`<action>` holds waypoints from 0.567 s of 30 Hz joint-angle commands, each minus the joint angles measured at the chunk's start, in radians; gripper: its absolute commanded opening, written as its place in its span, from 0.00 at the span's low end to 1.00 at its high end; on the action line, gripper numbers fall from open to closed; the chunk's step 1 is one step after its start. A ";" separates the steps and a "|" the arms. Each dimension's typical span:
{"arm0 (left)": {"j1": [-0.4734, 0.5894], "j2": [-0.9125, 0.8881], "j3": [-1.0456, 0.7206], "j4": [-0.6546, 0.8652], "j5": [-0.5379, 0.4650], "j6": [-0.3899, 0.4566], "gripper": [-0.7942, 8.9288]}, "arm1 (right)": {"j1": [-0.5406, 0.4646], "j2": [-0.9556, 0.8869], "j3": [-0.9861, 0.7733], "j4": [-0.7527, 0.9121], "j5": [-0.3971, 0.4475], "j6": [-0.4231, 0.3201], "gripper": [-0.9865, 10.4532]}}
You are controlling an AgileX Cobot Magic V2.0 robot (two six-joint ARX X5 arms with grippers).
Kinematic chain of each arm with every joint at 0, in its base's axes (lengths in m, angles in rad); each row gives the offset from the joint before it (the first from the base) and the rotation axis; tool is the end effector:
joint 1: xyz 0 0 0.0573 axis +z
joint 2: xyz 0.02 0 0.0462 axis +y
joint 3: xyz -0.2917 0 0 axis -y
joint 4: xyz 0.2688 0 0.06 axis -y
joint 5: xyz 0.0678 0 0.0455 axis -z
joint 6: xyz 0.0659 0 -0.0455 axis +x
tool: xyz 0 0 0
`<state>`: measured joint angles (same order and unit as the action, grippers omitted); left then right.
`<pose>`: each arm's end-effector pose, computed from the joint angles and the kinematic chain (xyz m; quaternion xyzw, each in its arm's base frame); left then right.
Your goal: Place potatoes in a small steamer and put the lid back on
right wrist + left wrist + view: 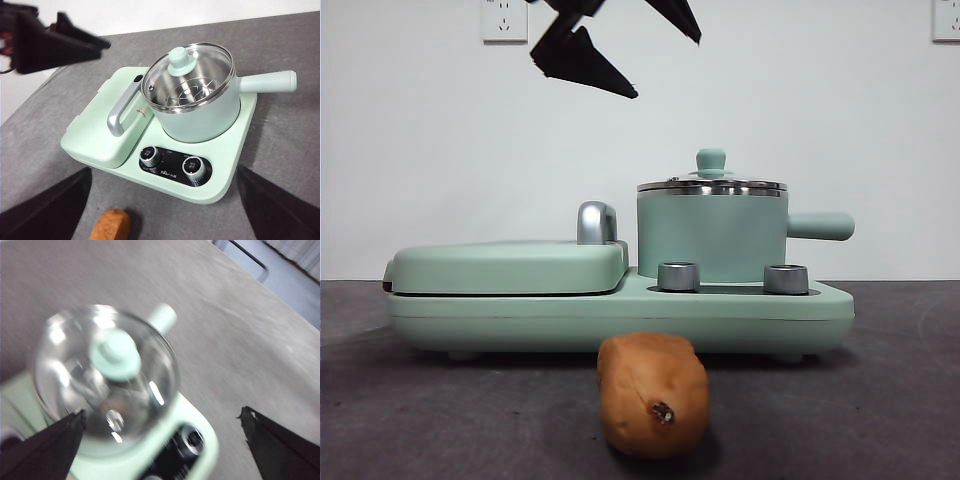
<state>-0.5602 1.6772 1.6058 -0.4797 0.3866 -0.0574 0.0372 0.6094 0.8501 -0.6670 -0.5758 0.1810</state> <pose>0.3537 -0.2512 0.3668 -0.0010 0.2835 -0.4308 0.8568 0.1382 0.0411 0.3419 0.1403 0.2297 0.2753 0.9229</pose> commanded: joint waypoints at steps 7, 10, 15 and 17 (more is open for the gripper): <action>-0.010 0.075 0.030 0.174 -0.115 0.025 0.59 | 0.000 0.004 0.016 0.008 -0.004 0.002 0.49; -0.011 0.090 0.030 0.214 -0.115 0.025 0.59 | 0.000 0.004 0.016 0.008 -0.004 0.002 0.49; -0.035 0.129 0.030 0.270 -0.122 0.047 0.58 | 0.000 0.004 0.016 0.008 -0.003 0.002 0.49; -0.048 0.150 0.030 0.294 -0.135 0.058 0.55 | 0.000 0.004 0.016 0.008 -0.003 0.002 0.49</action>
<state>-0.5957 1.7954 1.6112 -0.1970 0.2565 -0.0242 0.0372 0.6094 0.8501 -0.6670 -0.5758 0.1810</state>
